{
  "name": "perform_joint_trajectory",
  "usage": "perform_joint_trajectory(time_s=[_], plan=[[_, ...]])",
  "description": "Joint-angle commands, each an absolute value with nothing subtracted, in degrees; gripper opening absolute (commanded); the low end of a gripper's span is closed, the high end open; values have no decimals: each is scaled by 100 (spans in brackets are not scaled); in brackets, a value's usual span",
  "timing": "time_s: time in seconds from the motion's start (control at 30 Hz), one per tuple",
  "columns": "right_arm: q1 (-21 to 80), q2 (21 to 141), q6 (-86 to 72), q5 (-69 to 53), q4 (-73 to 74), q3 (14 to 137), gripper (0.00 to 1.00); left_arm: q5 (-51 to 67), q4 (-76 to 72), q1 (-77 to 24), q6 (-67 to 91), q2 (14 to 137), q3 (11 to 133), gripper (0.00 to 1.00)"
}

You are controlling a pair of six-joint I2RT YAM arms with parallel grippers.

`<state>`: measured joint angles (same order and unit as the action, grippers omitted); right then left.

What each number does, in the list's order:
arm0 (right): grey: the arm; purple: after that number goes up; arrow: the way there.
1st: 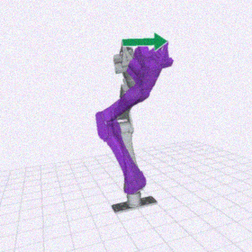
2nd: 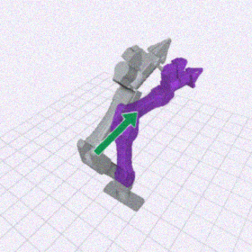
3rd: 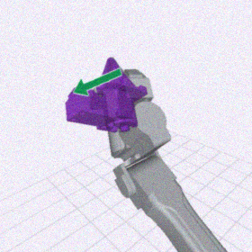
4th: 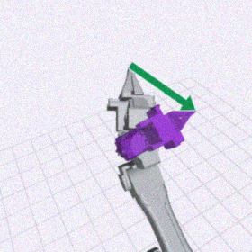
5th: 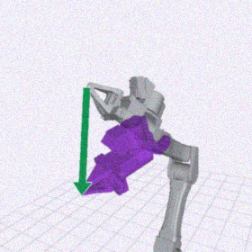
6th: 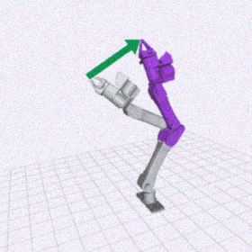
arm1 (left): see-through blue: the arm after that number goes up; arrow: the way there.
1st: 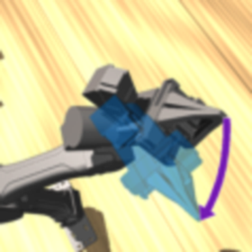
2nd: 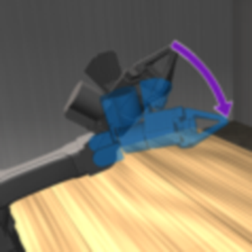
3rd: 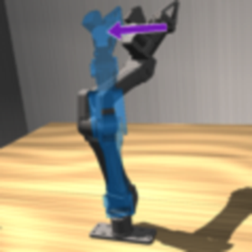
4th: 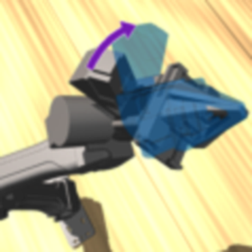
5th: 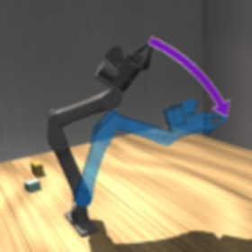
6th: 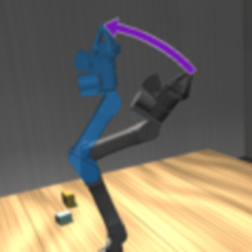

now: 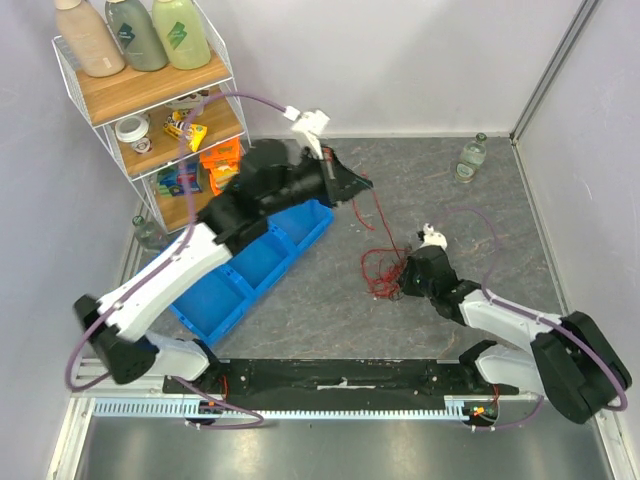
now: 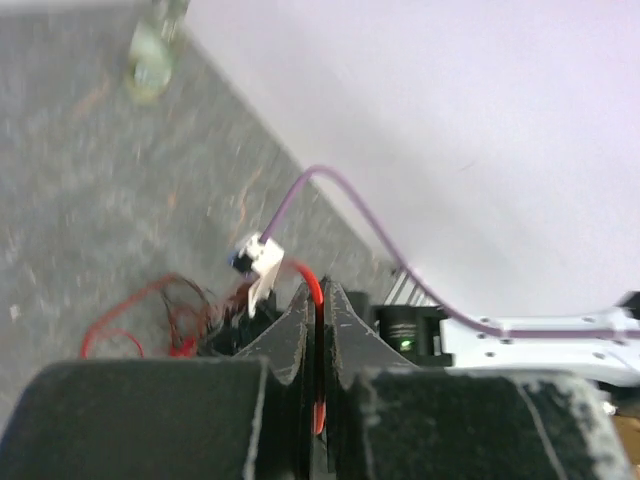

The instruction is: Untangle the cables

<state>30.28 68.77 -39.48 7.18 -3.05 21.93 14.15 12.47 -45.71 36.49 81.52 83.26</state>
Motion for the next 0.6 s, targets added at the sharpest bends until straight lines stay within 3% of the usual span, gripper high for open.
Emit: perform_joint_trajectory(time_s=[0.0, 0.33, 0.57], plan=[[2883, 6224, -4596, 1695, -10, 1864, 7, 1538, 845, -4597, 2524, 7007, 8973, 2], [1724, 5668, -5185, 2752, 773, 1819, 9, 1696, 790, -4588, 1749, 5354, 9193, 2], [1626, 6231, -4536, 1857, 625, 2206, 47, 1468, 932, -4588, 1837, 5220, 9132, 2]])
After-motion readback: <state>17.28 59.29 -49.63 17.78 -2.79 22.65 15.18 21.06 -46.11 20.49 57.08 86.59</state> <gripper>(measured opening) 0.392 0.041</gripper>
